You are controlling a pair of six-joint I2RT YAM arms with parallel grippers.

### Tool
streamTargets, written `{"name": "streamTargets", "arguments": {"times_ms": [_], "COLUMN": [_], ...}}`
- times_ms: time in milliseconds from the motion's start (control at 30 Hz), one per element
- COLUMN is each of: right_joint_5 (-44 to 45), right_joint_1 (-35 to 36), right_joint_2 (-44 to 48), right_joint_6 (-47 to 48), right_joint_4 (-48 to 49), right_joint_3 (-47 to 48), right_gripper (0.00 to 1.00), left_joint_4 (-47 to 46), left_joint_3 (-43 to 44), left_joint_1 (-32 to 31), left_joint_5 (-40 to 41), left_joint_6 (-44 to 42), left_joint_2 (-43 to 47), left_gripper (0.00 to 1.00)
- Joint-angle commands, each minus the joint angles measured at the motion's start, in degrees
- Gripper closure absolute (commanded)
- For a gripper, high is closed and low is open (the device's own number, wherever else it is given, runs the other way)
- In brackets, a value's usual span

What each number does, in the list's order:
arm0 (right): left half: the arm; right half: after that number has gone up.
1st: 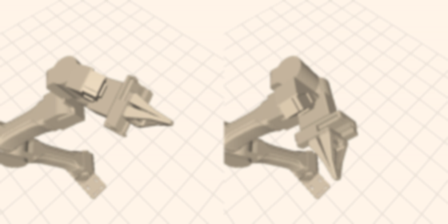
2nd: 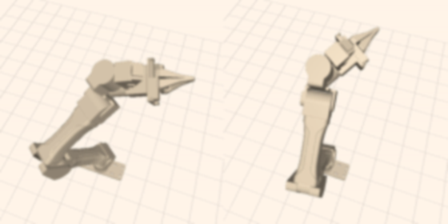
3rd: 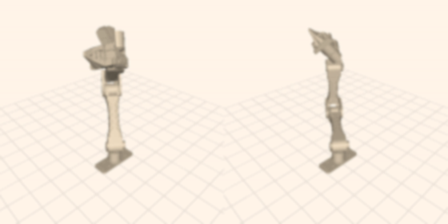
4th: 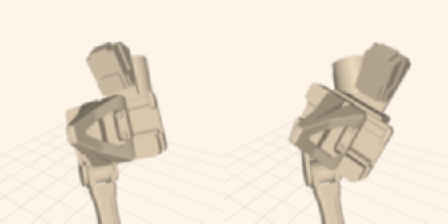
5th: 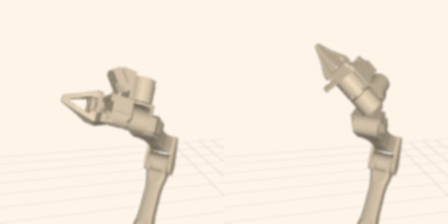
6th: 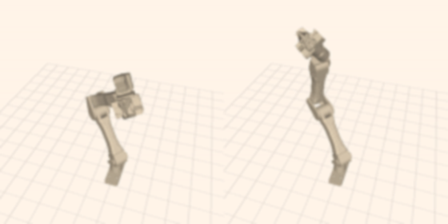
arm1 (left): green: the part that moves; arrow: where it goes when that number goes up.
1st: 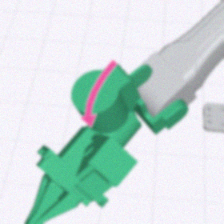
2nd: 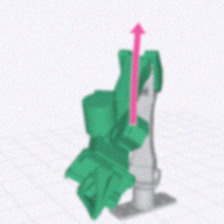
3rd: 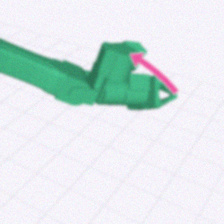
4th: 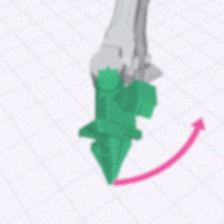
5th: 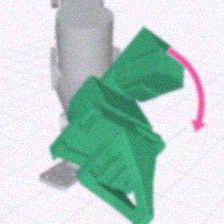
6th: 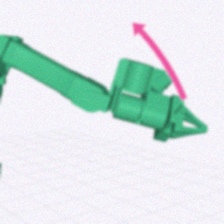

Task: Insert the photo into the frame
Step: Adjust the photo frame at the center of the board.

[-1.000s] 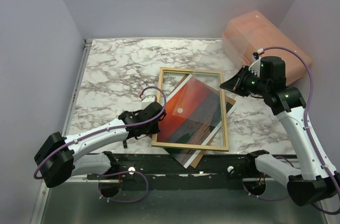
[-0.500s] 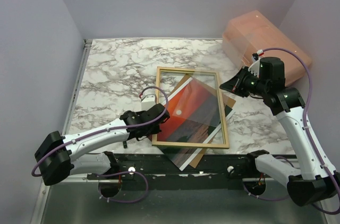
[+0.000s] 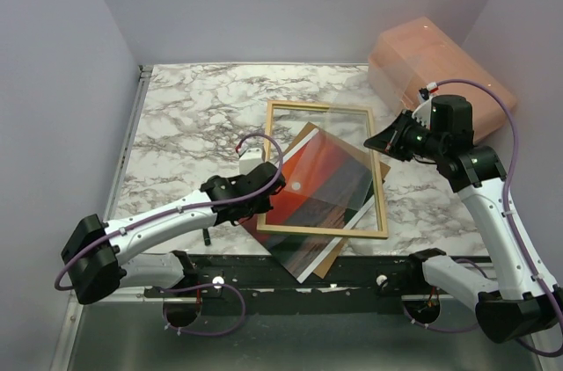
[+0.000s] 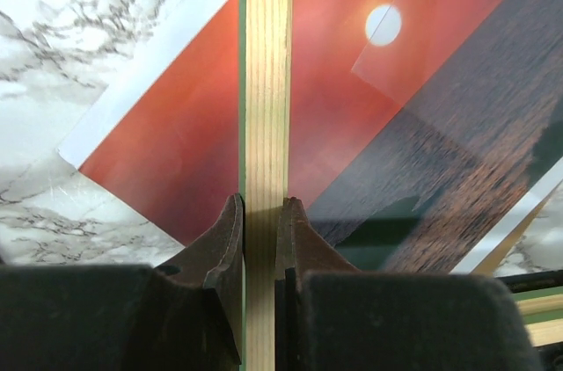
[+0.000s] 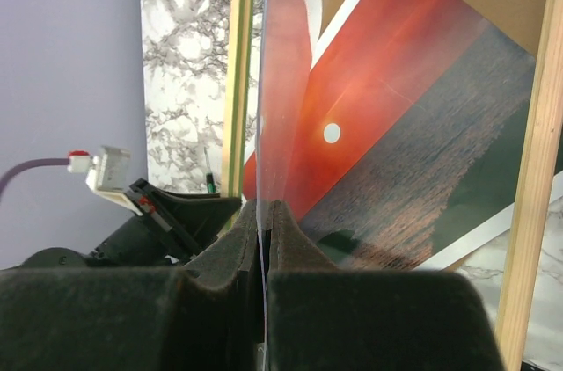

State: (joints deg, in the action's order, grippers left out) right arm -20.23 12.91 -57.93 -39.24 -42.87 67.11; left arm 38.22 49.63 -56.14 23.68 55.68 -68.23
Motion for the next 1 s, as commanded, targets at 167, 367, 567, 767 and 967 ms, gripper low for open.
{"name": "streamTargets", "arguments": {"times_ms": [167, 367, 567, 767, 967], "right_joint_5": [-2.3, -2.3, -2.7, -6.2, -5.3], "right_joint_1": [0.1, 0.1, 0.1, 0.1, 0.1], "right_joint_2": [1.8, 2.4, 2.7, 1.7, 0.4], "right_joint_6": [-0.5, -0.2, 2.3, 7.0, 8.2], "right_joint_4": [3.4, 4.3, 5.6, 7.2, 6.9], "right_joint_3": [1.4, 1.8, 0.6, 0.1, -1.0], "right_gripper": [0.99, 0.99, 0.99, 0.99, 0.99], "left_joint_4": [-8.1, -7.8, -7.1, -8.9, -15.7], "left_joint_3": [-4.9, -5.0, -6.8, -9.7, -15.3], "left_joint_1": [-3.8, -5.8, -6.1, -5.9, -3.1], "left_joint_5": [-4.6, -4.9, -5.3, -6.3, -11.6], "left_joint_6": [6.9, 8.2, 9.0, 8.9, 8.4], "left_joint_2": [-3.1, -6.7, -6.5, -3.0, 2.0], "left_gripper": [1.00, 1.00, 0.91, 0.28, 0.27]}}
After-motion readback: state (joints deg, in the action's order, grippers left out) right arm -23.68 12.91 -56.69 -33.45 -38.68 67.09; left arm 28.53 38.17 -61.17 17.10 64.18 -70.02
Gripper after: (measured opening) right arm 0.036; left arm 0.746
